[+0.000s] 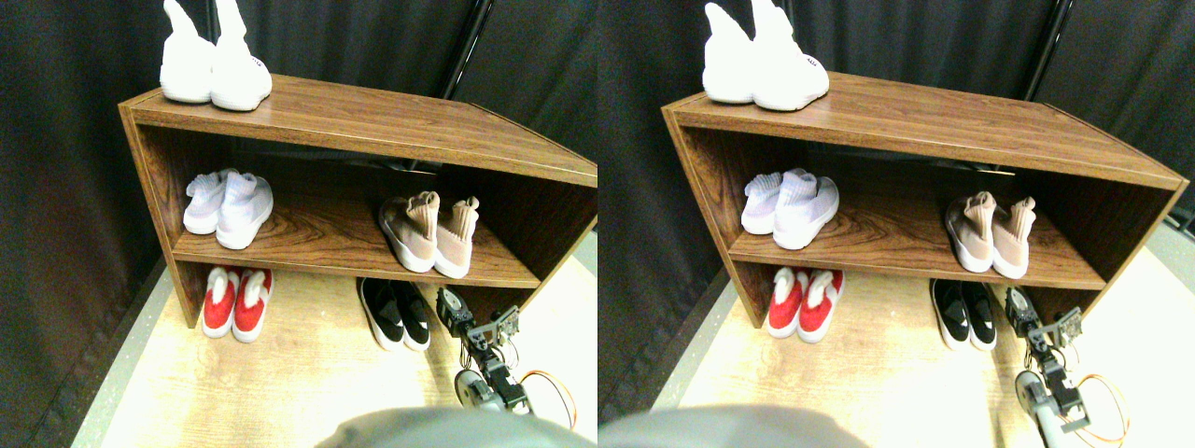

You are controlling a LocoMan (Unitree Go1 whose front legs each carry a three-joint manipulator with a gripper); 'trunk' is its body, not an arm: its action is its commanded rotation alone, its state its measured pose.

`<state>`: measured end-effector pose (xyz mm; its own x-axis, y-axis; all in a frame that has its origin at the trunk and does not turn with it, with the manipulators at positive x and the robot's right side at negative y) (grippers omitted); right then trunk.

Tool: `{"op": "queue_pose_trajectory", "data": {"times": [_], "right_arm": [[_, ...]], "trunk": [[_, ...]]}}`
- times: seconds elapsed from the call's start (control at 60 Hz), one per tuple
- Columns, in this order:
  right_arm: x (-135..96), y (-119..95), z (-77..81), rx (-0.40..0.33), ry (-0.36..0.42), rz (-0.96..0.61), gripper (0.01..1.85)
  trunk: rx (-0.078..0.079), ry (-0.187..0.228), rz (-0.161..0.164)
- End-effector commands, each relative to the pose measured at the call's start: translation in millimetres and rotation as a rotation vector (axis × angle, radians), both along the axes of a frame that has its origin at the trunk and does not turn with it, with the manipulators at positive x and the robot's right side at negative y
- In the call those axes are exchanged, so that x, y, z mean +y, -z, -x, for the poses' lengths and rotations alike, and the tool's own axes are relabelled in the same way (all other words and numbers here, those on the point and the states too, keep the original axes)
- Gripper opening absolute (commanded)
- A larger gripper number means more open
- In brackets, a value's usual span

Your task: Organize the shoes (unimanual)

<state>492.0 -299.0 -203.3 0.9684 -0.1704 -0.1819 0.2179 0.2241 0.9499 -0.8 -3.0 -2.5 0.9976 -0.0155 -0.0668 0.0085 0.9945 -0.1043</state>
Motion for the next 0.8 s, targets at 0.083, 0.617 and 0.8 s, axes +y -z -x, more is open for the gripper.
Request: {"op": "queue_pose_trajectory", "data": {"times": [0.083,0.617,0.8], "right_arm": [[4,-25,9.3,-0.073,-0.028,0.032,0.06],[21,-58,71.7,-0.133,-0.155,0.026,0.06],[33,-79,90.1,-0.183,-0.213,0.065,0.06]], "trunk": [[-0.018,0.007,0.008],[-0.078,0.019,0.011],[-0.099,0.018,0.016]]}}
